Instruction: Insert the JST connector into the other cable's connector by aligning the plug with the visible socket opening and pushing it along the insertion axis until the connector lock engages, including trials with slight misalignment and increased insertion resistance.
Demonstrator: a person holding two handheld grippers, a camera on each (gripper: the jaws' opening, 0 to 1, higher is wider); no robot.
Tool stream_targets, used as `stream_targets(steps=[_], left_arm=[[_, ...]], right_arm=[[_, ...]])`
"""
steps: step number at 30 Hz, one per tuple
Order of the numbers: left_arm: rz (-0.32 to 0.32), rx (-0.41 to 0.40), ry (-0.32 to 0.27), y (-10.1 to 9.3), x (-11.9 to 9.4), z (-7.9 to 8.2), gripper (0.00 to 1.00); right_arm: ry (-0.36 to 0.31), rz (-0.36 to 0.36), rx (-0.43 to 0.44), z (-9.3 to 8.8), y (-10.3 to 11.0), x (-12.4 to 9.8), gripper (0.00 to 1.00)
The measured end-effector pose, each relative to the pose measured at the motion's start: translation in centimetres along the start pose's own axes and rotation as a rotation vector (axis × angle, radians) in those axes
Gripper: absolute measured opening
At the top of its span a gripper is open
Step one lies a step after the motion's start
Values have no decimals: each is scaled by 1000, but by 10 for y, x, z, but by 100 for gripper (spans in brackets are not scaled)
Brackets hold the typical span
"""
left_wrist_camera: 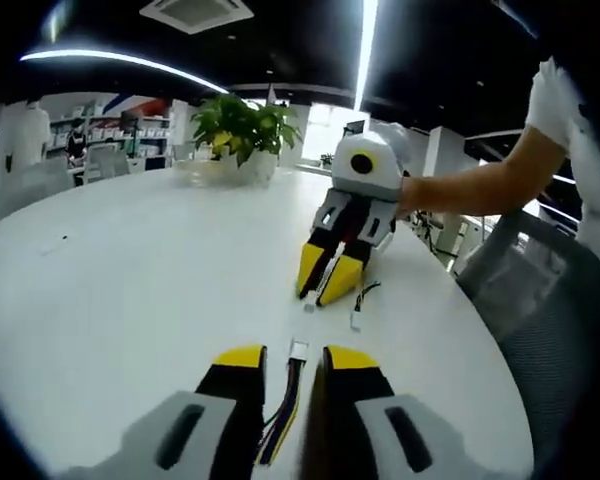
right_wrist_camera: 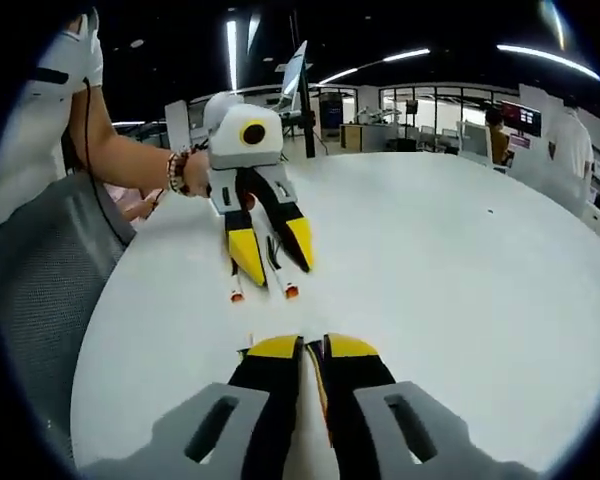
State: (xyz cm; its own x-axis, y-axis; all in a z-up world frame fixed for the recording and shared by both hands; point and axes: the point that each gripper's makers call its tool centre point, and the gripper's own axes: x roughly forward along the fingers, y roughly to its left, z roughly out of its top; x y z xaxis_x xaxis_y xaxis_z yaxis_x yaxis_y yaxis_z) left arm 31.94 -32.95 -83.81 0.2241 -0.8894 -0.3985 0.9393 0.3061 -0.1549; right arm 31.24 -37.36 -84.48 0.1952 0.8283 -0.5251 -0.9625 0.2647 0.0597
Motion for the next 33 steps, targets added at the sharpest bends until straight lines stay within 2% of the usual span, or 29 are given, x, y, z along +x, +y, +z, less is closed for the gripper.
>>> stream_targets(steps=[11, 18, 22, 25, 26, 31, 33], left_arm=[[7, 20, -24, 3, 2, -1, 9], [3, 44, -18, 1, 3, -2, 1], [4, 52, -17, -1, 2, -2, 1], [1, 73, -6, -6, -1, -2, 0], [0, 111, -15, -7, -1, 2, 0], [-15, 134, -18, -16, -3, 11, 0], [-19, 139, -19, -18, -4, 13, 0]], right_arm=[[3, 13, 1, -1, 1, -3, 5], [-14, 20, -2, 5, 1, -4, 5], [-1, 29, -11, 6, 2, -4, 5], [-6, 36, -25, 13, 5, -5, 5], [-4, 28, -31, 15, 5, -4, 5], [-21, 35, -85, 32, 11, -1, 4], [-4, 42, -114, 33, 14, 0, 4]])
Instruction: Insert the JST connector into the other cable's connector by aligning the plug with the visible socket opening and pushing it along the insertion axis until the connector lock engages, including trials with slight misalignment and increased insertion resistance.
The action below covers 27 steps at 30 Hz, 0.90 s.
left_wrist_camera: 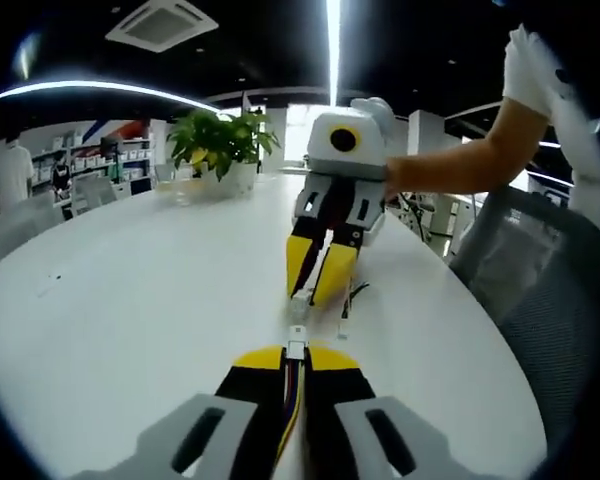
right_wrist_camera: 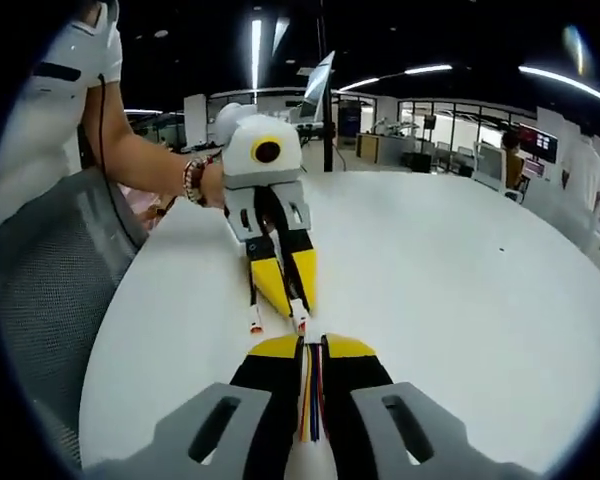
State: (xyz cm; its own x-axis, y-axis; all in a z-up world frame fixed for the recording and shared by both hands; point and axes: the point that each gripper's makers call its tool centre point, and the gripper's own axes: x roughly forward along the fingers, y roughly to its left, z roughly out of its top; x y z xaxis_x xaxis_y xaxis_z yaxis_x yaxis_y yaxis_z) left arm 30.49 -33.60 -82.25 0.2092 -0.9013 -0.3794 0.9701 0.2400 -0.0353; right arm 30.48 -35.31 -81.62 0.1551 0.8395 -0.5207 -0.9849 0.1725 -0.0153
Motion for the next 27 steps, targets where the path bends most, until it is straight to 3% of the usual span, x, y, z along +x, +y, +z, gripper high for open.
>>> stream_targets(steps=[12, 20, 27], left_arm=[[-25, 61, 41, -11, 3, 3, 0], [-39, 61, 46, -10, 3, 2, 0], [-63, 120, 113, -14, 3, -6, 0]], right_arm=[[34, 15, -19, -7, 7, 5, 4], [65, 33, -39, -13, 13, 9, 4], [106, 59, -69, -17, 21, 14, 4]])
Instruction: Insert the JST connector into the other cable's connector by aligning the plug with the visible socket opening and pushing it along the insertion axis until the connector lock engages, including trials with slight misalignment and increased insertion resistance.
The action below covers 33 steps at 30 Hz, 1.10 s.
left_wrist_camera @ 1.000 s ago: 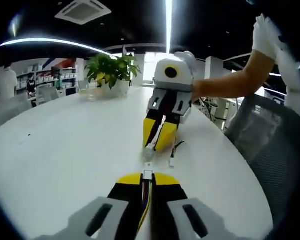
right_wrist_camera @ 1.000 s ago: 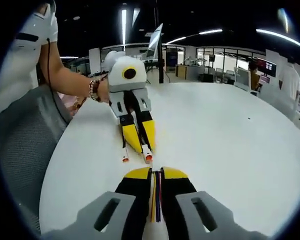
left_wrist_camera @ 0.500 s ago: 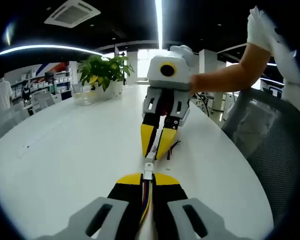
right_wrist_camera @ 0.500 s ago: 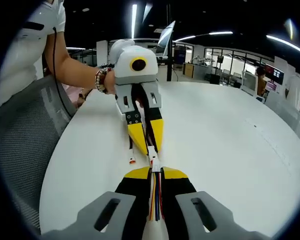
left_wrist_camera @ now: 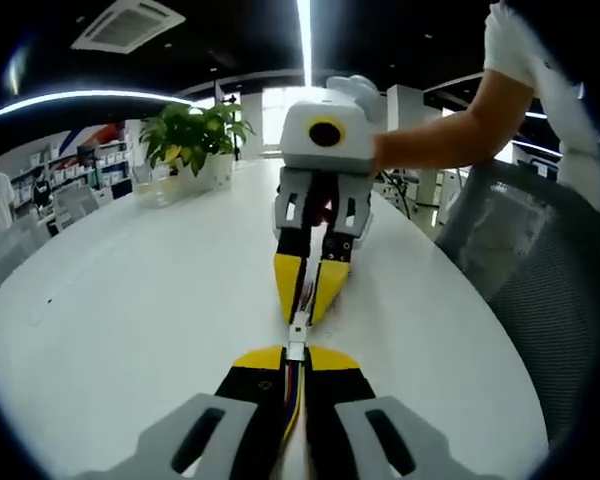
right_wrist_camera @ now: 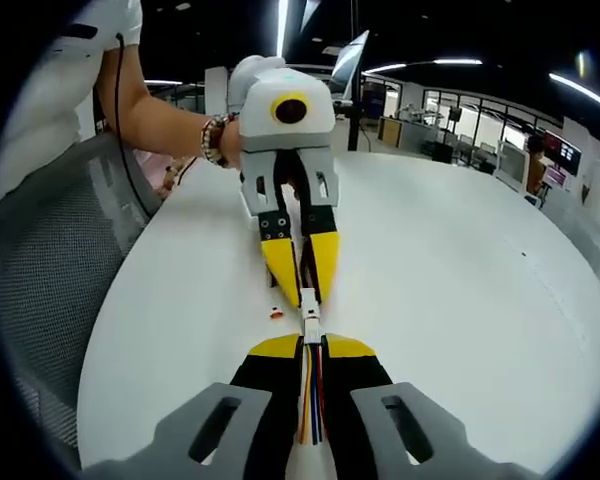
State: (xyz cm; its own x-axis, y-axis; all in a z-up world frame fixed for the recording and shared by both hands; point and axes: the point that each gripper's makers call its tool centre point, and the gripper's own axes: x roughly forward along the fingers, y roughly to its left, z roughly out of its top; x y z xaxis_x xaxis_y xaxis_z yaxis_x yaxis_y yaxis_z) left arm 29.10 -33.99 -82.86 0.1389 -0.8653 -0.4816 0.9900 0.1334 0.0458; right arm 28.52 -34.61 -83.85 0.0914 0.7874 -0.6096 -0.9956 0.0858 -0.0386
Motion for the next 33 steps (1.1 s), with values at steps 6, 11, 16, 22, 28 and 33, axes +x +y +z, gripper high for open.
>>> stream_targets(steps=[6, 11, 16, 22, 28, 33], left_arm=[[-18, 9, 16, -2, 3, 1, 0], [-18, 6, 19, 0, 4, 1, 0], [-4, -11, 1, 7, 1, 6, 0], [-6, -4, 4, 6, 4, 7, 0], [-9, -13, 2, 5, 4, 6, 0], [0, 6, 6, 7, 4, 5, 0]], right_arm=[[33, 14, -44, 0, 4, 4, 4], [36, 15, -46, 0, 3, 3, 4], [22, -3, -51, 6, -2, 1, 4], [43, -2, -71, 5, -2, 0, 3], [39, -1, -57, 4, -2, 0, 3], [25, -15, -45, 3, -4, 1, 4]])
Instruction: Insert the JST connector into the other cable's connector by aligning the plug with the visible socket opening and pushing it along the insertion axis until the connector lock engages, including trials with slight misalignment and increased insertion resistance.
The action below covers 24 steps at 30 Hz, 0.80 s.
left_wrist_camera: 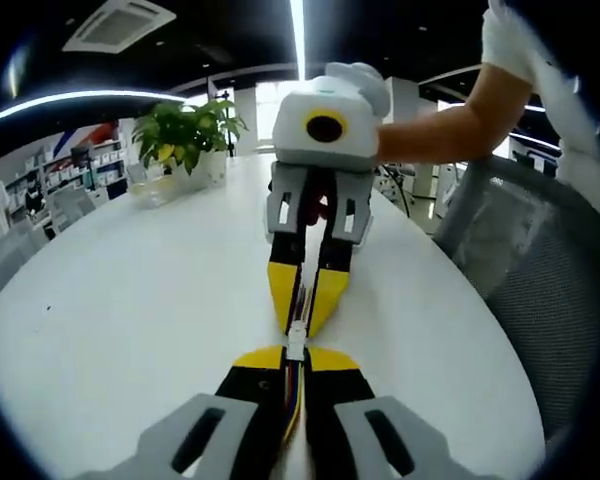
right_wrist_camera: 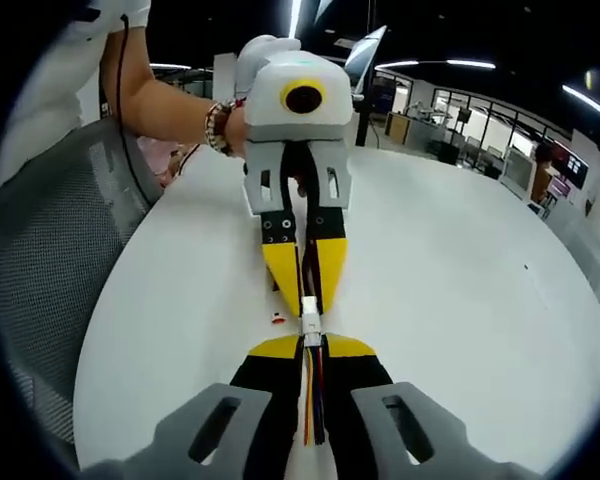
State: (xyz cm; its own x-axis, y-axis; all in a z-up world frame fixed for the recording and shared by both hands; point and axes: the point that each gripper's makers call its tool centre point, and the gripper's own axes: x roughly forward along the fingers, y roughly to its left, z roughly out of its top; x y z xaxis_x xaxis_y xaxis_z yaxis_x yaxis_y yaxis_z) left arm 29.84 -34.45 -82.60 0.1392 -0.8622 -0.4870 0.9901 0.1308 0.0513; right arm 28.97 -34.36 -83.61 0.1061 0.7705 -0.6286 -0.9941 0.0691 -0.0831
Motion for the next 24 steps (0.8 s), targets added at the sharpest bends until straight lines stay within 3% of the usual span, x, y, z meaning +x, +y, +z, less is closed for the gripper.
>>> stream_targets(steps=[4, 9, 14, 24], left_arm=[[-4, -10, -20, 0, -1, 2, 0], [0, -22, -17, 1, -3, -1, 0], [-6, -29, -24, 0, -5, 0, 0], [-3, -24, -17, -3, -4, 1, 0]], right_arm=[[-21, -1, 111, 0, -1, -3, 5], [8, 1, 126, -7, 0, -6, 18], [-8, -23, 83, -6, -2, -6, 3], [-3, -13, 0, 2, 0, -8, 1]])
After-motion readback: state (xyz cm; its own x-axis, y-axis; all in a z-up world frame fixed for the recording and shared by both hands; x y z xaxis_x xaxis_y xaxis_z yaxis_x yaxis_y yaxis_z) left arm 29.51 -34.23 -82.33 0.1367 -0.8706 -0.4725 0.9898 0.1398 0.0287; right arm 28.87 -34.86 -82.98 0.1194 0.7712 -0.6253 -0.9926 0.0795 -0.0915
